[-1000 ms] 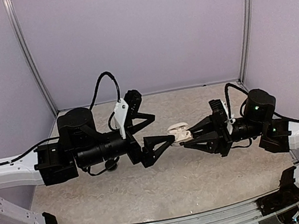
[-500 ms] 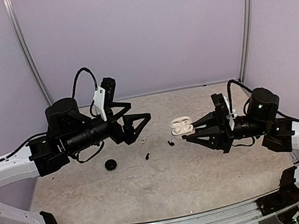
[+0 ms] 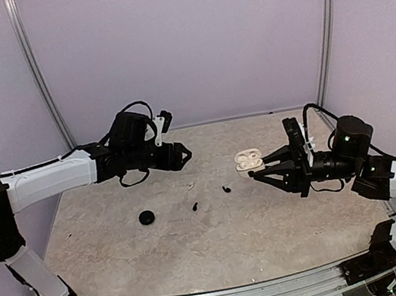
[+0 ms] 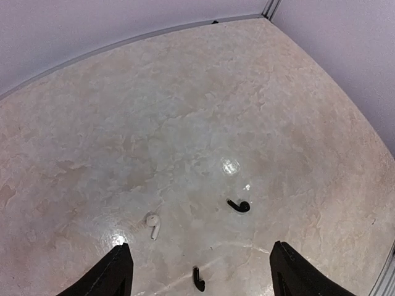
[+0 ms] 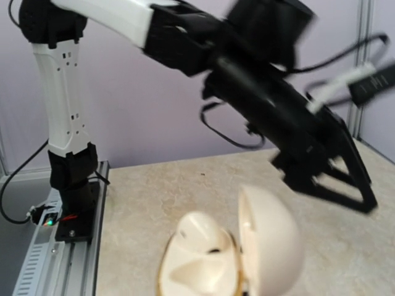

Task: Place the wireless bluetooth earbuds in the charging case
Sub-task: Move the right earbud to the center of the board.

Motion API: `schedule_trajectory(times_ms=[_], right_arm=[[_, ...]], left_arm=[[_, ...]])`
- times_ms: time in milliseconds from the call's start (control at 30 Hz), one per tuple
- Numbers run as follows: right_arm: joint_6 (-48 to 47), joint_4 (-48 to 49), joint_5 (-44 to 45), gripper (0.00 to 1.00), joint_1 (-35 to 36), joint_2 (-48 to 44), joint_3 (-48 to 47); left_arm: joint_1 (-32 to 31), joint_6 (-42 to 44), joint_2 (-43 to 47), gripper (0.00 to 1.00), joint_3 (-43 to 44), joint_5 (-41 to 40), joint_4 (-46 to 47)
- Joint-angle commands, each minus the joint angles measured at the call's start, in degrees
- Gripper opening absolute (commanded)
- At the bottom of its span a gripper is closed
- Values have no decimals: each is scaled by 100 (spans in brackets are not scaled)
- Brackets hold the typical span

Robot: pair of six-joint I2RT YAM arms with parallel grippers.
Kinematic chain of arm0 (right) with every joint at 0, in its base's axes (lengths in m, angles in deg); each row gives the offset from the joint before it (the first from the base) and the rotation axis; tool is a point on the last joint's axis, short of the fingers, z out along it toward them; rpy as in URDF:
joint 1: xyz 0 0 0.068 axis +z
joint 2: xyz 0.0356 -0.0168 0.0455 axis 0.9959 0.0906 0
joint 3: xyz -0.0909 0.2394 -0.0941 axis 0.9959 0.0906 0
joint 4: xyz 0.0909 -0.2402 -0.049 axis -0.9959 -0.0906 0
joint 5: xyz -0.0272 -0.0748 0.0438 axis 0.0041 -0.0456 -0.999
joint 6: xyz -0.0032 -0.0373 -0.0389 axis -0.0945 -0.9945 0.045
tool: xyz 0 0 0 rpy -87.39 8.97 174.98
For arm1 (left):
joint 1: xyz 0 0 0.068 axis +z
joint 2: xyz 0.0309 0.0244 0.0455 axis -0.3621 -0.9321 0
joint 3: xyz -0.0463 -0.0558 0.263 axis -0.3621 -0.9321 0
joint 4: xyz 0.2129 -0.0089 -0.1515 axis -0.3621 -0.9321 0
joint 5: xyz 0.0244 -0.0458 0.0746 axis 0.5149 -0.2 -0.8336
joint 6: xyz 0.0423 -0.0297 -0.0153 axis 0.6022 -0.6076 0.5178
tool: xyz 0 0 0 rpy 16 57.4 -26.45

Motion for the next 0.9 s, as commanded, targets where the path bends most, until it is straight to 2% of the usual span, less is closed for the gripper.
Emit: schedule_trajectory(times_ms=[0,400,867], right_arm=[[104,-137,66,0,-79,-104,63],[70,-195,28,0,-116,-10,37],[110,-150,-35,0,-138,97,11]], left_arm=[[67,133,-805,76,693,21,-1031],[238,403,-2789,67,2409,-147,-2148],[280,579,-3743,52,3143,-72,-2446]])
